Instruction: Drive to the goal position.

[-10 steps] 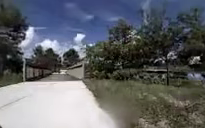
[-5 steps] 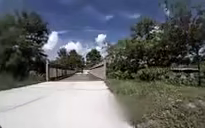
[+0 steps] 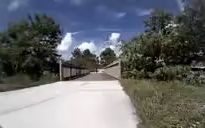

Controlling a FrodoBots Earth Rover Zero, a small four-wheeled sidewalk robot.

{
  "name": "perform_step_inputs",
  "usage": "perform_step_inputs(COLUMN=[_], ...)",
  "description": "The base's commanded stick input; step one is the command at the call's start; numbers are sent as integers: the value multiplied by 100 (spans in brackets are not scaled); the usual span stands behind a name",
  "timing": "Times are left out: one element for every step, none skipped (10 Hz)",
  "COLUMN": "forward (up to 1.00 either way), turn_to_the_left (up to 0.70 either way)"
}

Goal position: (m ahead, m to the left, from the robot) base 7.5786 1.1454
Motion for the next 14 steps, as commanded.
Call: perform_step_inputs(forward=[85, 85, 85, 85, 85, 85, 85, 85, 85, 85, 85, 85, 85, 85], turn_to_the_left=[0, 0, 0, 0, 0, 0, 0, 0, 0, 0, 0, 0, 0, 0])
